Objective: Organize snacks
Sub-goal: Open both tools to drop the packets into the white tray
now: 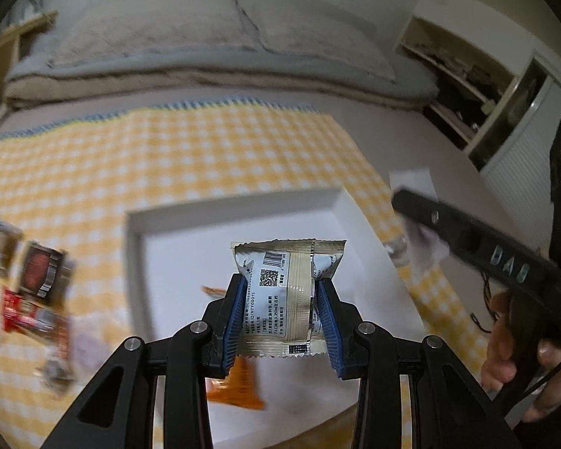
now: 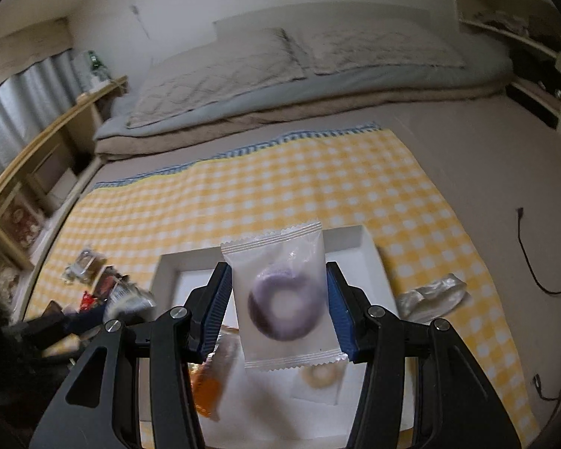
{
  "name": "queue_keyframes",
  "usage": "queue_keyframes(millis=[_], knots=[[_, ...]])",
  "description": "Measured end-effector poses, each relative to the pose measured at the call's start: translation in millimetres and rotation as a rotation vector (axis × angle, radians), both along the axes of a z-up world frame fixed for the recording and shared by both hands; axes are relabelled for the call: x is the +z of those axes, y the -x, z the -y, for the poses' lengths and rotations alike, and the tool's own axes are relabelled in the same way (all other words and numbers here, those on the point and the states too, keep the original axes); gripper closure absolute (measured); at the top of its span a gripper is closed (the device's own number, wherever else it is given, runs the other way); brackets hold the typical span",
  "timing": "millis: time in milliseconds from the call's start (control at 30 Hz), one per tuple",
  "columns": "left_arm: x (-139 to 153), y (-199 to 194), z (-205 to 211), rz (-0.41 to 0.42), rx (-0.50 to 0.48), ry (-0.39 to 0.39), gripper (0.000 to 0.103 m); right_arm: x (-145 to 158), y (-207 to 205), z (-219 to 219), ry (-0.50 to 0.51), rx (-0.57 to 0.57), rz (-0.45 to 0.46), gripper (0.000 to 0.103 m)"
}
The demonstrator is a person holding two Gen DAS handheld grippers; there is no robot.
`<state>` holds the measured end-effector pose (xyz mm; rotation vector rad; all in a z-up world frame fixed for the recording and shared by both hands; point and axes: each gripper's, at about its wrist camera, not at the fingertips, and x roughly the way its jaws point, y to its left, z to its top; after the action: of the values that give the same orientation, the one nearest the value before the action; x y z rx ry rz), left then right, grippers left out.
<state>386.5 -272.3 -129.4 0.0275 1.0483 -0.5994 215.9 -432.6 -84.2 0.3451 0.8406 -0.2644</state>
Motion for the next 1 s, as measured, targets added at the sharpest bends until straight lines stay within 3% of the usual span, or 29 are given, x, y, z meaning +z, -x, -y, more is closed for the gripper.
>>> queue_keyframes(millis=[167,300,600,633,700,800,1000], knots=[[-45.6,-21.8,29.4,-0.115,-0.029,-0.05,0.065,-19.6,-10.9,16.4,-0.009,-0.023,-0.044,0.052],[-70.8,-35.1,41.7,-0.21,-0.033,-0.045,0.065,-39.7,-26.0,18.4,0.0,-0.013,-0.099,0.051],[-91.6,-63.1,67.2,-0.207,-0.039,-0.068,0.063,-61.2,-49.8,14.8,0.018,-0.004,-0.127,0.047],[-95.2,-70.5,68.5,-0.209,-0.03,-0.064,0.061,-61.2,-50.7,15.3,0.019,-0.009,-0.125,0.047],[-102.5,-73.8,72.6,-0.224,-0.027,-0.06,0.037,-61.9,-51.6,18.5,0.01,-0.025,-0.121,0.037],[-103.3,-81.0,76.4,-0.202,-0.036,-0.074,0.027,-63.6,-50.4,22.4,-0.013,-0.036,-0.129,0.018],[-97.4,-84.0,85.0,-0.138,-0.054,-0.1,0.007,-59.5,-45.0,19.2,0.018,-0.025,-0.137,0.0]])
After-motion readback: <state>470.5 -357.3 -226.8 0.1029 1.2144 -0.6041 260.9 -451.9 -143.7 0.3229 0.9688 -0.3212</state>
